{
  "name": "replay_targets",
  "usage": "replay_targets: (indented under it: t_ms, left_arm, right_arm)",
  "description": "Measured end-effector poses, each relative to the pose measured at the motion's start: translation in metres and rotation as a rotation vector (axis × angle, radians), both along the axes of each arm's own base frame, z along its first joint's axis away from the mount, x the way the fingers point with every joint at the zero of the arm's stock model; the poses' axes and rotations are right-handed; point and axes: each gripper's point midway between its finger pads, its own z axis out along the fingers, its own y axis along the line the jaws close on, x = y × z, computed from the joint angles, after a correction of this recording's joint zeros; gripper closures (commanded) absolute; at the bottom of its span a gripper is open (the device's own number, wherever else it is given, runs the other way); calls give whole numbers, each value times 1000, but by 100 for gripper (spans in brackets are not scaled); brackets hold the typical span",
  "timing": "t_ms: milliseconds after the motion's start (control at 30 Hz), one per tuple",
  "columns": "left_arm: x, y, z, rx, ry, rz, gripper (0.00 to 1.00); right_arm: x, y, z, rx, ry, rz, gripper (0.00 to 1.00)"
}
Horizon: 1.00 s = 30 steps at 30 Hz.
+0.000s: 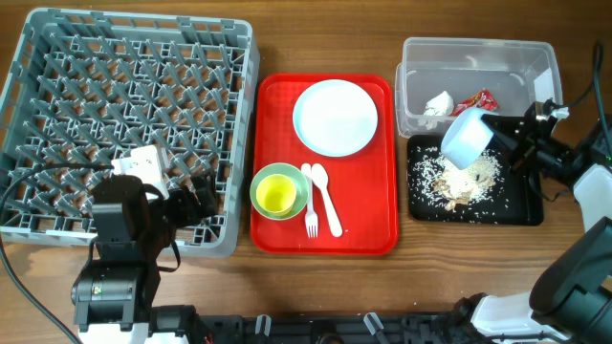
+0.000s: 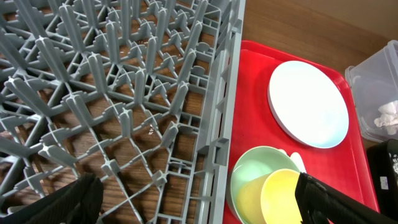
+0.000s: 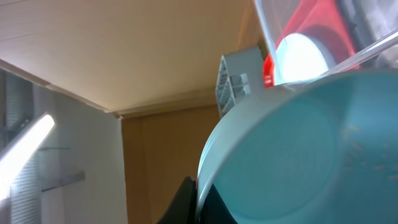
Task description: Sort waste into correct bins and load items into the dishwasher rack
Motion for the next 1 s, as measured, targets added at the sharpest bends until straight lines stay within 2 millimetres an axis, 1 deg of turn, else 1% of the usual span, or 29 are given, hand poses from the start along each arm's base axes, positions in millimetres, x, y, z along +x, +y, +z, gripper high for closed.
replay_targets:
  t_ms: [100,233,433,467,533,633,667,700,767,800,833,933,967,1000]
  left_arm:
    - [0,0,0,0,0,0,0]
    - [0,0,0,0,0,0,0]
    - [0,0,0,0,0,0,0]
    - [0,0,0,0,0,0,0]
    - [0,0,0,0,0,0,0]
    - [0,0,0,0,0,0,0]
    - [0,0,0,0,1,0,0]
    - [0,0,0,0,1,0,0]
    - [0,0,0,0,1,0,0]
    - [0,0,0,0,0,0,0]
    - [0,0,0,0,1,0,0]
    - [0,0,0,0,1,0,0]
    - [0,0,0,0,1,0,0]
    - [0,0,0,0,1,0,0]
  right_arm:
    - [3,-1,-9,-71,-3,-14,96]
    - [3,7,-16,-139,-36,9,96]
    - [-10,44,-51,-289,75,119,96]
    - [-14,55,-54,-352,69,156,96]
    - [-19,67,-52,-449,51,196,96]
    - [-17,92,-25,-637,-68,253,96]
    - [-15,107,-11,-713,-136,279,96]
    - [-15,125,0,-784,-193,314,96]
    - [-15,147,3,-870,-249,359,96]
    - [-13,162,1,-936,-294,387,96]
    - [-13,173,-1,-984,-323,406,96]
    - [0,207,1,-1181,-533,434,96]
    - [0,233,1,-1209,-625,470,96]
    - [4,243,-2,-1244,-664,473,96]
